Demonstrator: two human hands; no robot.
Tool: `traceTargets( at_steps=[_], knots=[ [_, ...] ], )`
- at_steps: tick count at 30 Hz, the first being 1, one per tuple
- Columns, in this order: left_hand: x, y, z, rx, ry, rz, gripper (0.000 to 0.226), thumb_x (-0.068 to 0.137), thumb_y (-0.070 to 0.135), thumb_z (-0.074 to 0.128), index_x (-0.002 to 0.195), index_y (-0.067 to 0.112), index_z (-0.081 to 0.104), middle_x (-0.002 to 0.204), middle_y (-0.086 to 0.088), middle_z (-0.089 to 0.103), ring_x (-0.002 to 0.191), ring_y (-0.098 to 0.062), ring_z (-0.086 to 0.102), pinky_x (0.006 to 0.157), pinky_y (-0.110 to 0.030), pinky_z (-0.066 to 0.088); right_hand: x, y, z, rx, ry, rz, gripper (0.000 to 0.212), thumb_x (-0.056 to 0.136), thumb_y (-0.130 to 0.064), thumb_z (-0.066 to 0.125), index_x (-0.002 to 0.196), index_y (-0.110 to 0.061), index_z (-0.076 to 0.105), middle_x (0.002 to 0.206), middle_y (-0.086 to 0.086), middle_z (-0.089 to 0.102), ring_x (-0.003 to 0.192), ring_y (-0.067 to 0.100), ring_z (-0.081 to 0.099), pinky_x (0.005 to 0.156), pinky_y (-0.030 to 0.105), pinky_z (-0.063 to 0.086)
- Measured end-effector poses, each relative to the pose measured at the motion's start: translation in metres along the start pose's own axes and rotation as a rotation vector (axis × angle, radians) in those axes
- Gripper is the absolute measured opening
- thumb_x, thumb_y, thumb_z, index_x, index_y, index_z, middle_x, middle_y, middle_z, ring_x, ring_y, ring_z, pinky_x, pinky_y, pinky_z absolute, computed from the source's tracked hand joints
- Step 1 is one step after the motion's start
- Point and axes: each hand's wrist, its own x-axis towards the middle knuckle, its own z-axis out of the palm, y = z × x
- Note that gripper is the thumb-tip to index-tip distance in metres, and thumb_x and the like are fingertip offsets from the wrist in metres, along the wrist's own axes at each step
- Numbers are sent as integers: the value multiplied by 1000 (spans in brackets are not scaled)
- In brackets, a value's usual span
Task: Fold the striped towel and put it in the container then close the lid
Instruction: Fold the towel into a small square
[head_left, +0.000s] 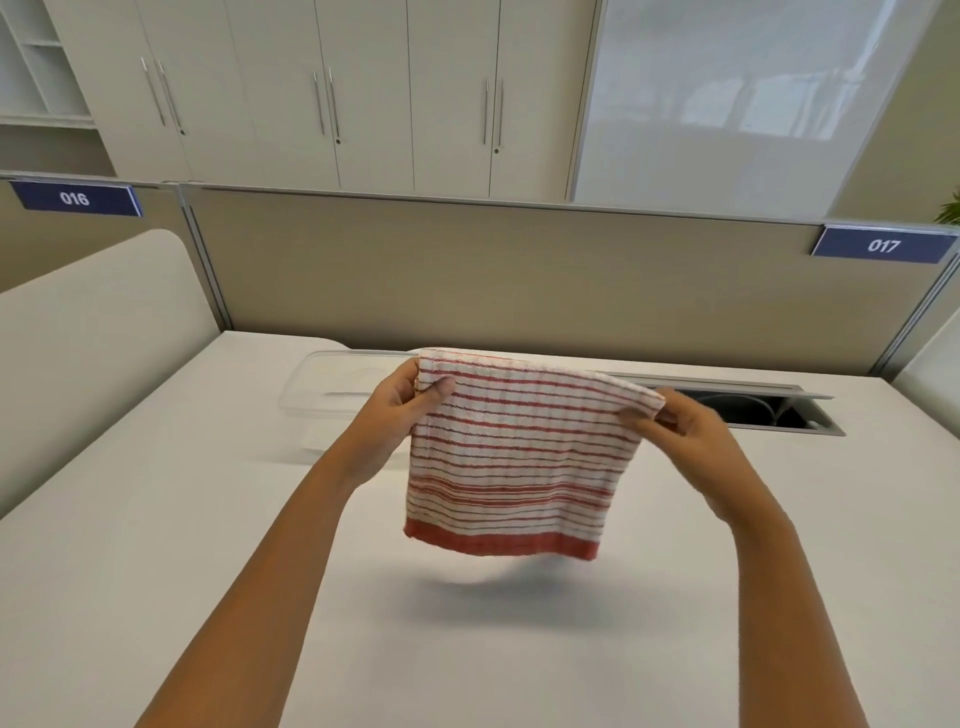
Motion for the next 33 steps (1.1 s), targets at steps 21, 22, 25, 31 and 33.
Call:
traceTargets(
  at_steps=[21, 22, 25, 31, 33],
  knots=[
    [32, -95, 1, 358, 176, -321, 34, 84, 16, 66, 115, 8, 56, 115, -11, 65, 106, -27, 61, 92, -40, 51, 49, 103, 59, -283, 147, 236, 17, 91, -20, 58, 104, -10, 60, 107, 8, 66, 89, 18, 58, 79, 30, 49],
    [31, -96, 0, 370, 180, -310, 33, 83, 16, 67, 114, 9, 57, 113, -9, 66, 104, -25, 61, 89, -37, 51, 47, 104, 58, -276, 142, 231, 15, 91, -20, 58, 103, -11, 60, 106, 7, 66, 89, 17, 58, 78, 27, 48],
    [25, -98, -3, 388, 186, -281, 33, 80, 16, 70, 111, 11, 58, 108, -5, 66, 100, -22, 60, 85, -31, 48, 38, 106, 52, -249, 97, 189, 12, 88, -17, 62, 100, -16, 58, 99, 0, 65, 88, 15, 60, 70, 14, 46],
    [2, -96, -2, 396, 202, -187, 30, 75, 11, 74, 102, 12, 63, 96, -4, 69, 90, -19, 64, 80, -22, 50, 14, 101, 43, -314, -49, 98, 22, 82, -13, 69, 98, -25, 61, 90, -14, 61, 81, 5, 59, 66, 6, 43],
    [-11, -96, 0, 395, 221, -138, 27, 73, 8, 75, 97, 16, 64, 93, -1, 68, 89, -18, 63, 82, -27, 53, 5, 101, 40, -358, -43, 58, 19, 82, -9, 69, 98, -19, 66, 90, -9, 62, 83, 9, 58, 69, 8, 43]
  ],
)
